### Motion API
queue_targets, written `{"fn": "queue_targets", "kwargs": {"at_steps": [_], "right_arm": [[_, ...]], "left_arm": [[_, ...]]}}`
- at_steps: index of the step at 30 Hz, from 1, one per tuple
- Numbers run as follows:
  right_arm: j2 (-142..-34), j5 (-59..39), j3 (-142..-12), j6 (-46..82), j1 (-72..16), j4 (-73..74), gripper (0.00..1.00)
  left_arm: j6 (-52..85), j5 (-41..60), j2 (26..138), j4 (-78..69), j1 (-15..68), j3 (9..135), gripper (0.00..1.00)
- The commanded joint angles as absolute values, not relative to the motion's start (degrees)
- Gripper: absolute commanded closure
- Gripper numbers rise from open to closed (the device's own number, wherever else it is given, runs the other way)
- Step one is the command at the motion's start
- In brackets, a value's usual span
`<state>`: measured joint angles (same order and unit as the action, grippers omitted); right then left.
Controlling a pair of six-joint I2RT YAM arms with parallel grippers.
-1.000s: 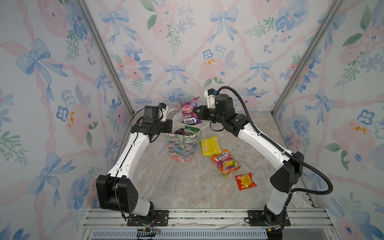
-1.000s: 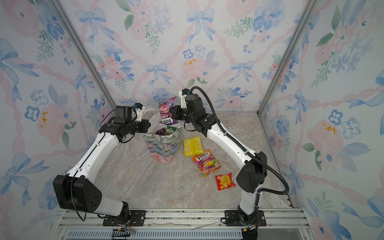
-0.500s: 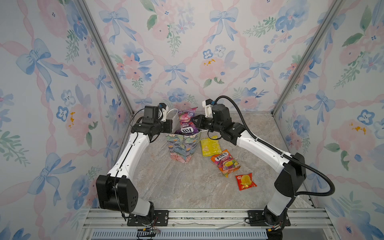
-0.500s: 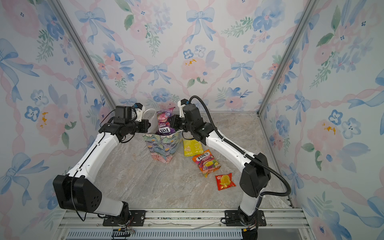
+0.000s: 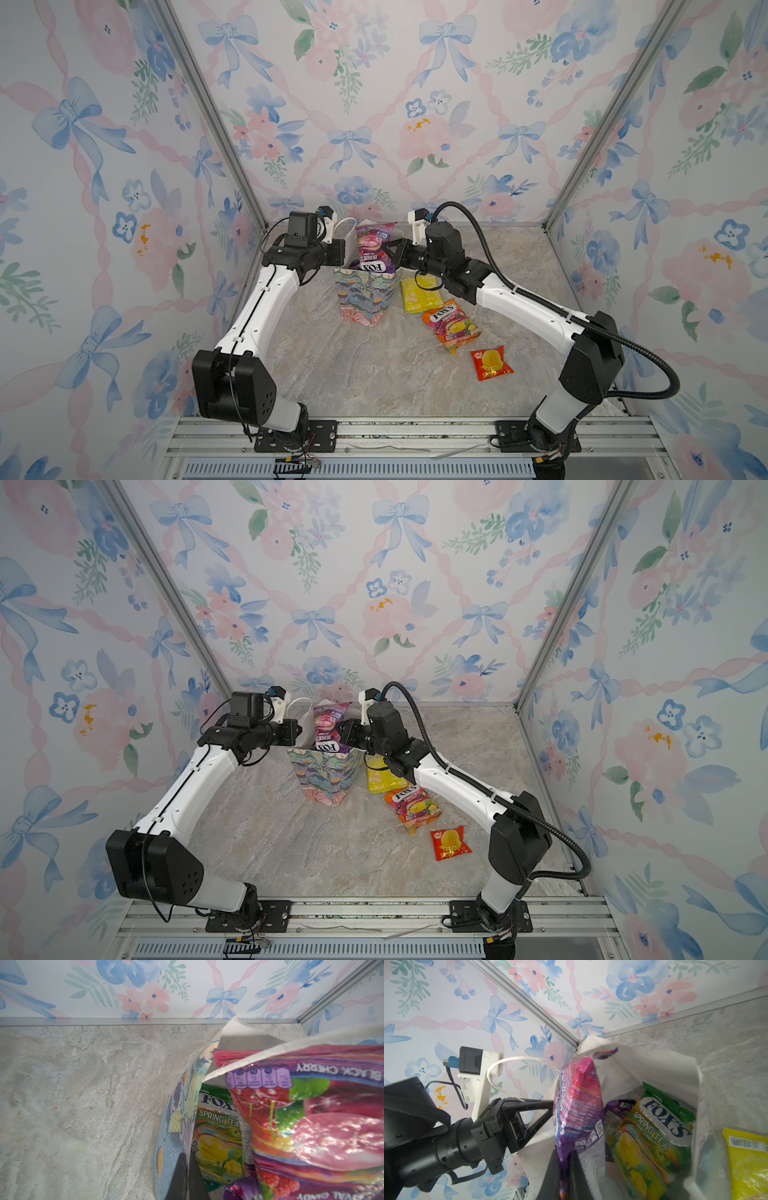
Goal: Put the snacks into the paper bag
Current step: 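Lower the purple packet into the bag and open the right gripper, then move the right gripper down to the orange Fox's Fruits packet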
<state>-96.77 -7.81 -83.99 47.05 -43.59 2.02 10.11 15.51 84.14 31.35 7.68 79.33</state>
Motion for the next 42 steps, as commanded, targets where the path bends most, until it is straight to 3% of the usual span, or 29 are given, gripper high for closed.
{"fn": "queue_targets", "kwargs": {"at_steps": [1, 13, 16, 18, 21, 26, 29, 42], "right_arm": [[-93.3, -7.0, -82.5, 48.3, -44.7, 5.4, 1.00], [-94.4, -6.6, -81.5, 49.1, -45.5, 6.1, 0.98], [-96.7, -7.0, -83.0, 49.1, -45.5, 5.9, 0.93], [-97.9, -7.1, -84.4, 49.0, -45.5, 5.0, 0.81], [-99.3, -8.7, -88.1, 47.1, -45.0, 2.1, 0.42], [-98.9, -8.2, -94.0, 41.5, -44.1, -3.2, 0.13], [-98.5, -8.8, -97.0, 38.9, -43.1, -5.3, 0.00], [-93.9, -13.6, -98.4, 36.2, -36.5, -9.0, 0.04]], "left_arm": [[9.3, 15.3, 83.6, 33.0, 7.2, 78.5, 1.00], [9.3, 16.1, 83.8, 33.1, 7.2, 78.6, 1.00], [9.3, 15.9, 83.5, 33.1, 7.2, 78.5, 1.00], [9.3, 15.8, 83.5, 33.0, 7.2, 78.5, 1.00], [9.3, 15.8, 83.6, 33.1, 7.3, 78.5, 1.00], [9.2, 16.0, 83.5, 33.1, 7.2, 78.6, 1.00], [9.2, 15.5, 83.4, 33.0, 7.2, 78.5, 1.00], [9.2, 15.5, 83.8, 33.1, 7.2, 78.5, 1.00]]}}
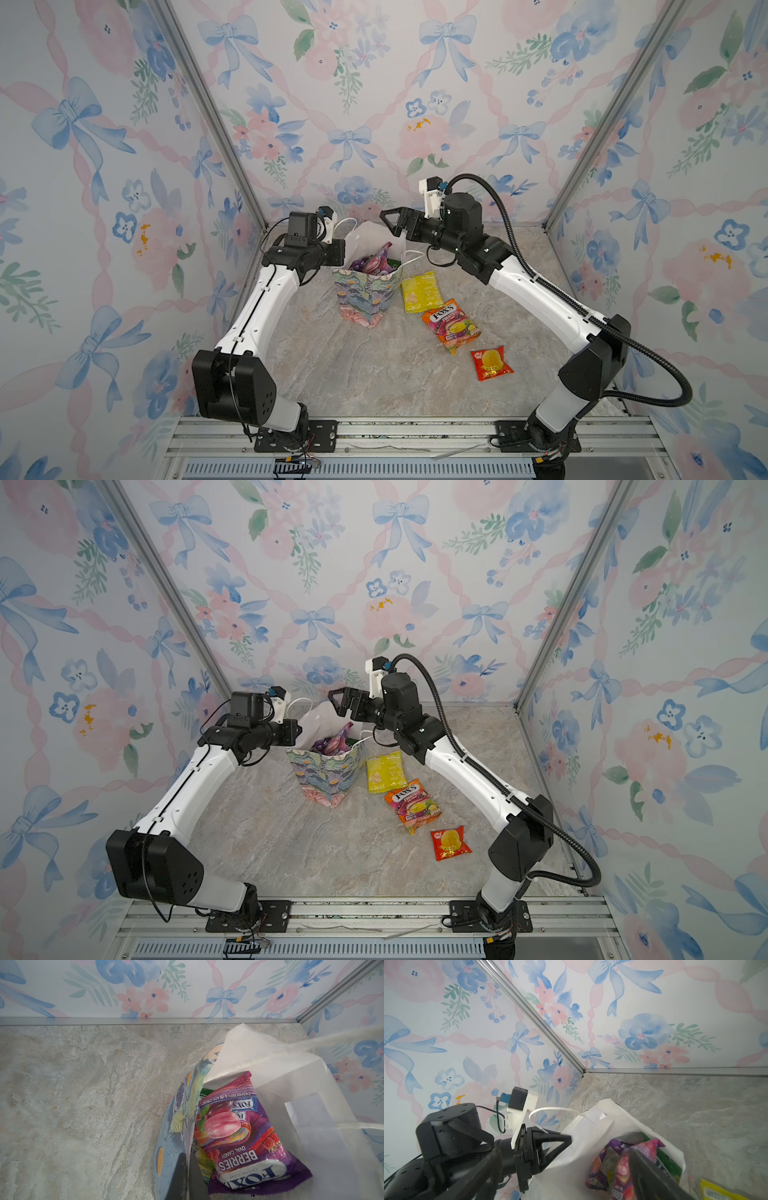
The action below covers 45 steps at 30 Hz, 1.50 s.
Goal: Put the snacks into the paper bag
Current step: 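Move the right gripper down to the orange Fox's Fruits packet, then close the right gripper on the orange packet's top edge and lift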
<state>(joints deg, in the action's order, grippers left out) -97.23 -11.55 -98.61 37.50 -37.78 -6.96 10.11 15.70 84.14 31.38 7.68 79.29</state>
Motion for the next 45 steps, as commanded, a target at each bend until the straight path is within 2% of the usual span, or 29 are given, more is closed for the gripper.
{"fn": "queue_targets", "kwargs": {"at_steps": [1, 8, 14, 18, 24, 35, 45], "right_arm": [[-92.8, -13.6, -97.8, 34.8, -36.0, -9.6, 0.03], [-83.8, -13.0, -87.5, 29.7, -29.9, -18.1, 0.03], [-74.2, -10.2, -70.2, 28.6, -23.9, -23.7, 0.03], [-71.5, -9.8, -59.6, 28.8, -20.9, -25.6, 0.03], [-74.1, -9.8, -51.3, 28.4, -18.6, -25.4, 0.03], [-84.7, -13.6, -48.2, 28.7, -19.1, -20.0, 0.04], [-85.1, -14.3, -45.4, 32.7, -25.8, -18.3, 0.03]], "left_arm": [[9.3, 15.6, 83.8, 33.1, 7.2, 78.5, 1.00], [9.2, 15.6, 83.8, 33.1, 7.2, 78.5, 1.00], [9.3, 15.6, 84.4, 33.0, 7.2, 78.4, 1.00], [9.2, 15.4, 84.3, 33.0, 7.2, 78.4, 1.00], [9.3, 15.5, 84.3, 33.0, 7.2, 78.4, 1.00], [9.2, 14.9, 84.4, 33.1, 7.2, 78.3, 1.00], [9.2, 14.9, 84.6, 33.1, 7.2, 78.3, 1.00]]}}
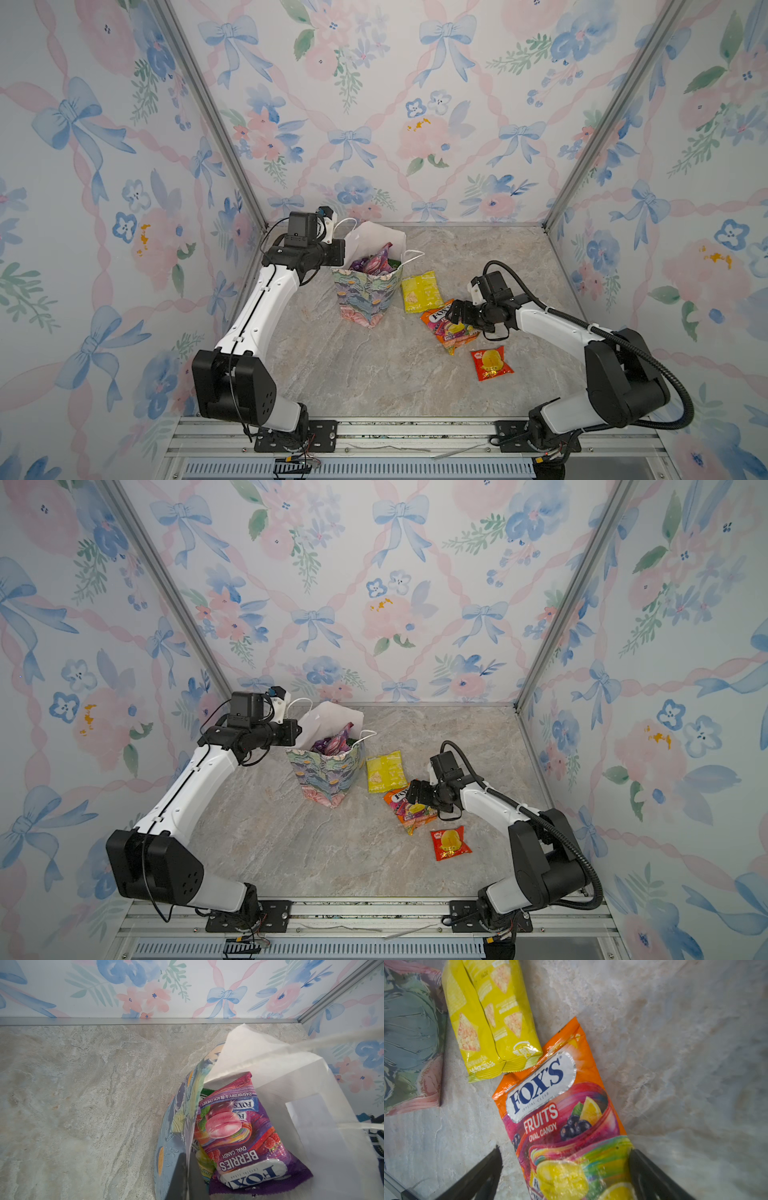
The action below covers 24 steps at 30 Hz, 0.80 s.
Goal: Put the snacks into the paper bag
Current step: 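Close the right gripper on the orange packet's top edge and lift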
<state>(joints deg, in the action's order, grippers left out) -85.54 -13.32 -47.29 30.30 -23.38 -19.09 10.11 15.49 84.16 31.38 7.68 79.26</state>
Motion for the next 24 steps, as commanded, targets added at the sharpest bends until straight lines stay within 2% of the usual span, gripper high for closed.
{"fn": "queue_targets", "kwargs": {"at_steps": [1, 7, 15, 20, 24], "right_arm": [[-84.8, -14.2, -44.9, 33.4, -26.6, -18.0, 0.03], [-80.4, -13.0, -42.8, 37.9, -31.6, -18.6, 0.02], [-76.2, -11.5, -40.3, 36.7, -27.6, -19.5, 0.00], [-78.8, -13.7, -40.2, 36.2, -26.0, -17.2, 0.05], [-81.4, -16.0, -40.2, 36.6, -25.8, -14.0, 0.12]], "left_arm": [[9.3, 14.9, 84.5, 33.1, 7.2, 78.2, 1.00], [9.2, 15.1, 84.7, 33.1, 7.2, 78.3, 1.00], [9.2, 15.3, 84.7, 33.1, 7.2, 78.3, 1.00], [9.2, 15.3, 84.7, 33.1, 7.3, 78.3, 1.00], [9.2, 15.2, 84.7, 33.1, 7.3, 78.3, 1.00]]}}
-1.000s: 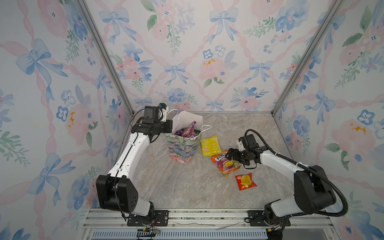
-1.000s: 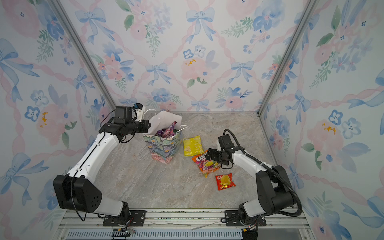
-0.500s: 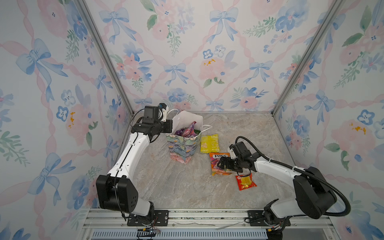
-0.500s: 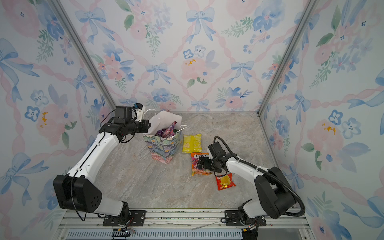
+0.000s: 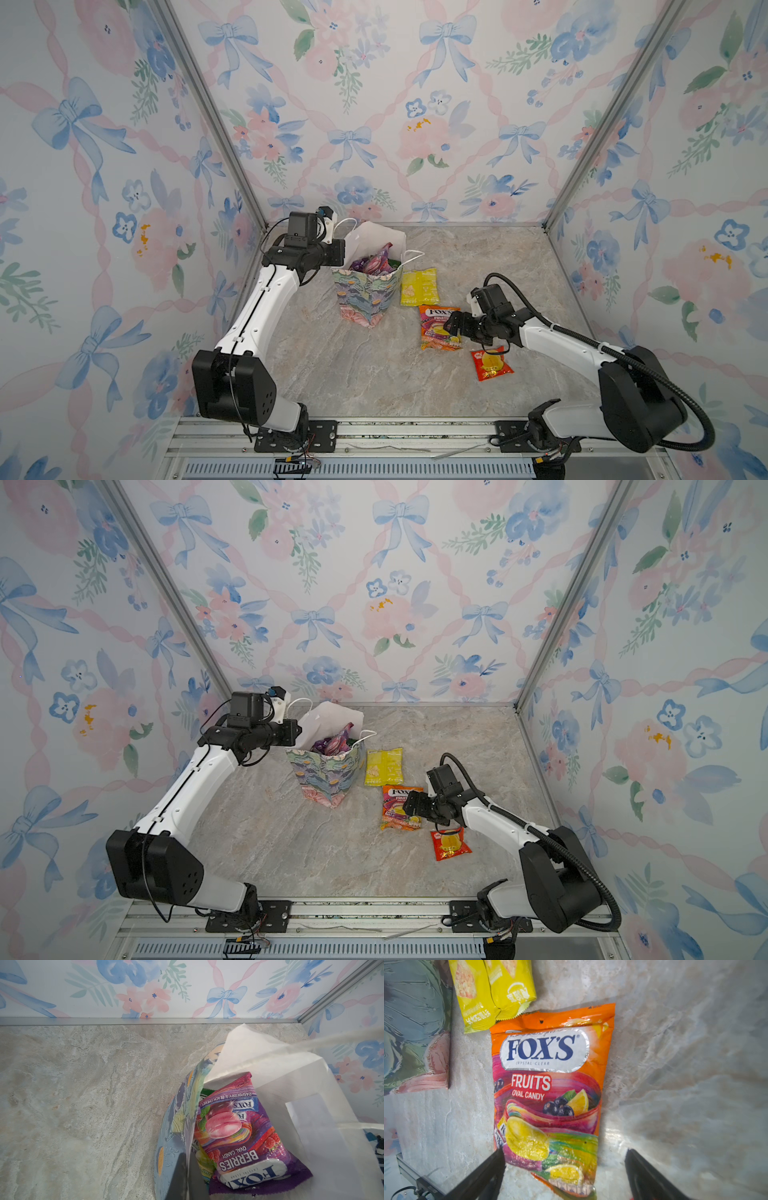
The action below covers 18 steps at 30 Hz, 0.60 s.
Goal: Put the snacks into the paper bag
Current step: 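Close the right gripper on the orange packet's top edge and lift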
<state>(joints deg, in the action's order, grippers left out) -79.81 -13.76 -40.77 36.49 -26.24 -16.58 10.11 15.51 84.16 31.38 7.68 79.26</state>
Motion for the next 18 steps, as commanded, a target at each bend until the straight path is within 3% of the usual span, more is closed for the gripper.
{"fn": "queue_targets", "kwargs": {"at_steps": [1, 9, 18], "right_arm": [[-82.0, -16.6, -40.1, 36.9, -25.8, -12.9, 0.15], [-86.2, -18.0, -39.1, 39.8, -25.8, -7.4, 0.26], [-86.3, -18.2, -37.8, 42.4, -25.8, -3.6, 0.61]], "left_arm": [[9.2, 15.2, 84.7, 33.1, 7.2, 78.3, 1.00], [9.2, 15.0, 84.7, 33.1, 7.3, 78.3, 1.00], [9.2, 15.2, 84.6, 33.1, 7.3, 78.3, 1.00]]}}
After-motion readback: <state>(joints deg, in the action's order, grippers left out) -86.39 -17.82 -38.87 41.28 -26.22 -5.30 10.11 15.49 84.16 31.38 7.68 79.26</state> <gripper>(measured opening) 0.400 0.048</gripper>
